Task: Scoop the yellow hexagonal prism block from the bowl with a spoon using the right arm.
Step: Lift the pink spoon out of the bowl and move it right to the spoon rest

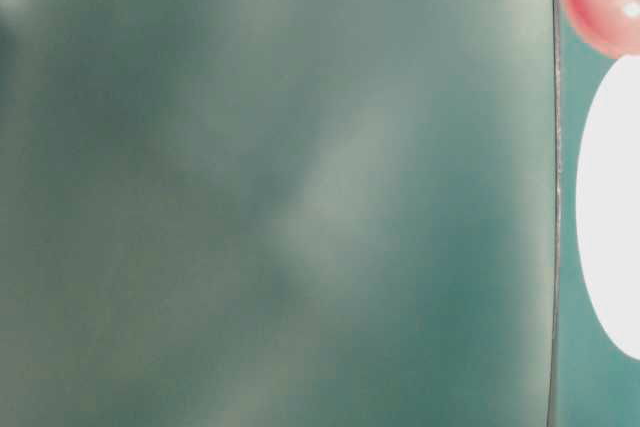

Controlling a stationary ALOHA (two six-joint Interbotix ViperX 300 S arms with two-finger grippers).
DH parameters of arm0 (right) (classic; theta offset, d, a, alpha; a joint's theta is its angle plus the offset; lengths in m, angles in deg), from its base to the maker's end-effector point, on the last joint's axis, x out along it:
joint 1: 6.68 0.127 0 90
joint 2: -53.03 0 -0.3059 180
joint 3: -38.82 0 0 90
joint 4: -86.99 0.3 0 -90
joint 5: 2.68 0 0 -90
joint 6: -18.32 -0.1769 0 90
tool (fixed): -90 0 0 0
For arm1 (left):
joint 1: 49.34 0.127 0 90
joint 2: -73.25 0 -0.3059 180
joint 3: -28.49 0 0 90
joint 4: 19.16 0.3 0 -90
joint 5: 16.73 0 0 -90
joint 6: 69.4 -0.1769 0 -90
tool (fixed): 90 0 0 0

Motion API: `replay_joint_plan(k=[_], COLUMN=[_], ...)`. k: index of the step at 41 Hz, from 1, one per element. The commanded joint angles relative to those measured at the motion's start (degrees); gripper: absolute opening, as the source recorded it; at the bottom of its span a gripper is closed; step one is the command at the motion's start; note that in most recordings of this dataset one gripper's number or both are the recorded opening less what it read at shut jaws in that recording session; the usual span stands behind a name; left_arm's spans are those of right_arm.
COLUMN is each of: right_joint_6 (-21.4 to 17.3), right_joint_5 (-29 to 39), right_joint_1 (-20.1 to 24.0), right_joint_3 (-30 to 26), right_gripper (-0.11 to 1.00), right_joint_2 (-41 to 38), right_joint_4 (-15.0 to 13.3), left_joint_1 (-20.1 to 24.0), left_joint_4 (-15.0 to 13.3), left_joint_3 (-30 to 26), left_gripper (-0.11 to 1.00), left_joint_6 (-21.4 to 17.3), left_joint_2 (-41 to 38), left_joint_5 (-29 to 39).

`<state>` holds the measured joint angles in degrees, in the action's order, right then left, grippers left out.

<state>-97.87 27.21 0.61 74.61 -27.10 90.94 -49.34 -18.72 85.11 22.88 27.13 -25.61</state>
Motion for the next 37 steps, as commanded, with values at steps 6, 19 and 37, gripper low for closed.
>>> replay_joint_plan(k=[6,19,37], right_joint_6=[-2.0,-5.4,-5.4], right_joint_5=[-7.6,-12.5,-13.1], right_joint_1=[3.6,5.5,6.3], right_joint_3=[4.5,8.1,7.8], right_gripper=[0.08,0.08,0.11], right_joint_2=[0.6,-2.6,-4.0], right_joint_4=[0.1,0.1,0.0], left_joint_1=[0.1,0.0,0.1], left_joint_4=[0.1,0.1,0.1], left_joint_3=[-1.4,-1.6,-1.8], left_gripper=[0.02,0.02,0.02], left_joint_6=[-0.5,-0.7,-0.8], left_joint_2=[-0.4,-0.1,0.0], left_joint_5=[-0.6,-0.6,-0.7])
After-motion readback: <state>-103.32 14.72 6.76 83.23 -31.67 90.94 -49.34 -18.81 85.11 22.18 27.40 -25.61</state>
